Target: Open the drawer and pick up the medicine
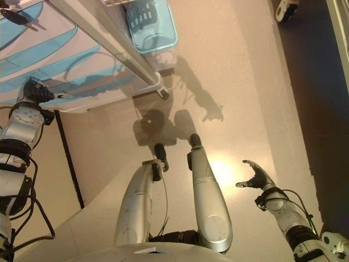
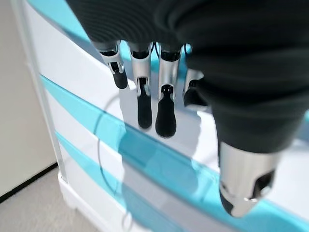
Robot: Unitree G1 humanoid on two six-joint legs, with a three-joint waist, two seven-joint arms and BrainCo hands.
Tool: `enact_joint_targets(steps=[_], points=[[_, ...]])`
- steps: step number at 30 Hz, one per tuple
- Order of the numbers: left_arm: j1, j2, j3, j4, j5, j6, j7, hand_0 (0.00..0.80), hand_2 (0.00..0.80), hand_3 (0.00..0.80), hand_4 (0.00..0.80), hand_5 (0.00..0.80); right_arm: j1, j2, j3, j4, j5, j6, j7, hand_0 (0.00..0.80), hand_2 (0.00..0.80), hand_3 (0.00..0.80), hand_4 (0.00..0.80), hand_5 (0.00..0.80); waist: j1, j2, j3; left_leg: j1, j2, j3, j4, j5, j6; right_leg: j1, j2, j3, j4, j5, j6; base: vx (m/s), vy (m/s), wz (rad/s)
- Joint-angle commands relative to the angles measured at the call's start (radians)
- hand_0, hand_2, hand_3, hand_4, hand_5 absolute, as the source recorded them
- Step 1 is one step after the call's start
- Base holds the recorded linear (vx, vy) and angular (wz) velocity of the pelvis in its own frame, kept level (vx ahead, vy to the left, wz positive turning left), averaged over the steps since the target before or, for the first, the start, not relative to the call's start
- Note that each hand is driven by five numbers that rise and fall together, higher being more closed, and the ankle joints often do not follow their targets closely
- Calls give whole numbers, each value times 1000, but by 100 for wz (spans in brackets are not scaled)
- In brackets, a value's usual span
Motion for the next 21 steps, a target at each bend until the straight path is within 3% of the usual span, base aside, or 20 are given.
enact_joint_targets(steps=[1, 11, 14, 16, 21], points=[[-136, 128, 43, 10, -11, -22, 106, 0, 0, 0, 0, 0, 63, 23, 39, 9, 26, -38, -48, 0, 0, 0, 0, 0, -42, -22, -77, 12, -67, 59, 3, -80, 131, 12, 16, -18, -105, 39, 11, 6, -31, 9], [-123, 85, 21, 1, 12, -15, 96, 0, 0, 0, 0, 0, 30, 48, 46, 13, 25, -25, -69, 0, 0, 0, 0, 0, -24, -28, -61, 15, -64, 56, -13, -73, 135, 19, 22, -33, -116, 42, 13, -5, -41, 2], [-81, 75, 29, -11, -3, -47, 71, 0, 0, 0, 0, 0, 29, 56, 41, 13, 25, -21, -66, 0, 0, 0, 0, 0, -12, -27, -57, 27, -66, 53, -25, -69, 133, 34, 18, -42, -118, 37, 13, -18, -47, 5], [-34, 58, 53, -32, -25, -76, 38, 0, 0, 0, 0, 0, 26, 63, 37, 16, 29, -22, -60, 0, 0, 0, 0, 0, -4, -29, -55, 32, -68, 58, -48, -34, 135, 44, 12, -54, -135, 62, 6, -99, -72, 3], [182, -42, 120, -122, -167, -177, -137, 0, 0, 0, 0, 0, 32, 88, 11, 35, 36, -33, -24, 0, 0, 0, 0, 0, 26, -17, -62, 88, -79, 39, -79, -29, 128, 107, 1, -72, -147, 48, 5, -26, -61, 3]])
